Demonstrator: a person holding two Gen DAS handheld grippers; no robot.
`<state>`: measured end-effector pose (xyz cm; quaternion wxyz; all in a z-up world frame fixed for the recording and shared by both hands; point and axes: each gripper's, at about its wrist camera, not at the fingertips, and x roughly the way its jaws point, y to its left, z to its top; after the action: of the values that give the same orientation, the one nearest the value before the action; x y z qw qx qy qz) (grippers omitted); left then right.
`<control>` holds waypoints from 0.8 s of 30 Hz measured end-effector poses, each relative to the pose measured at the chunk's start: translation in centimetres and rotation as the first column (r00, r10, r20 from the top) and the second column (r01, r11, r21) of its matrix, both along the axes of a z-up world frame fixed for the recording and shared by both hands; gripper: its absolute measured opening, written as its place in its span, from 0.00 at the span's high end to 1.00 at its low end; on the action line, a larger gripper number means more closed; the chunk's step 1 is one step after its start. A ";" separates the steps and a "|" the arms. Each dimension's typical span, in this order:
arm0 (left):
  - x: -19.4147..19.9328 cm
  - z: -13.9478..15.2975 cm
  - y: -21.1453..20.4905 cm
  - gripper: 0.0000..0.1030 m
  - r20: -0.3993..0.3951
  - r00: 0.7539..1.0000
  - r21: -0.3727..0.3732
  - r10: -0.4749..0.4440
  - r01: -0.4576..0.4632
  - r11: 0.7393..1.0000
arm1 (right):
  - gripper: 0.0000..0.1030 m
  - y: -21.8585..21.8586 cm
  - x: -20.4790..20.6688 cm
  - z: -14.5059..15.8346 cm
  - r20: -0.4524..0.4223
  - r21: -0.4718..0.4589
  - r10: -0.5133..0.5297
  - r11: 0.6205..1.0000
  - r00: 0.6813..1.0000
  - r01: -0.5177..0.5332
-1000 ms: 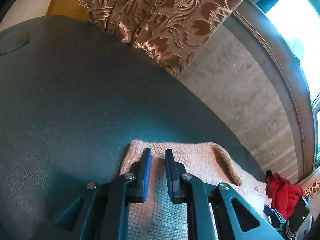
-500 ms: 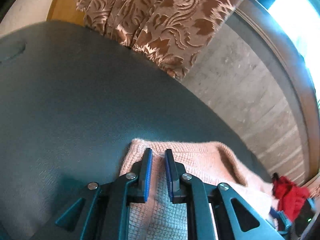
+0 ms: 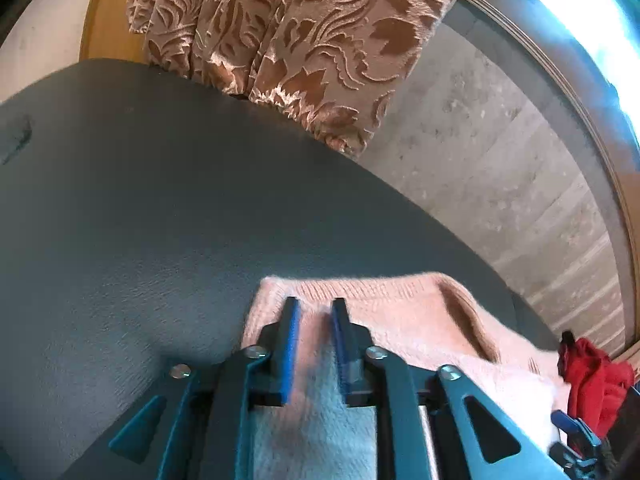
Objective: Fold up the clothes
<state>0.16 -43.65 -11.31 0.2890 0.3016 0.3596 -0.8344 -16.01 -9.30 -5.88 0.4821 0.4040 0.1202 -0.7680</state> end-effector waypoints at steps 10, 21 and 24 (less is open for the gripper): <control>9.2 5.6 10.9 0.70 -0.022 0.995 -0.018 -0.094 0.094 0.995 | 0.00 17.6 7.4 0.5 0.162 -0.045 -0.112 0.992 0.981 0.121; 12.2 3.3 20.7 0.67 0.217 0.968 -0.205 -0.127 0.173 0.963 | 0.00 23.9 12.0 -2.9 0.060 -0.142 -0.229 0.962 0.972 0.235; 11.5 3.1 20.4 0.58 0.188 0.977 -0.231 -0.099 0.142 0.963 | 0.00 23.4 12.7 -3.4 -0.024 -0.152 -0.240 0.960 0.970 0.234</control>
<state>11.64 -23.20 -8.25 0.3029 0.3574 0.2087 -0.8585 -3.30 14.15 -9.32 0.4126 0.3622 0.0238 -0.8355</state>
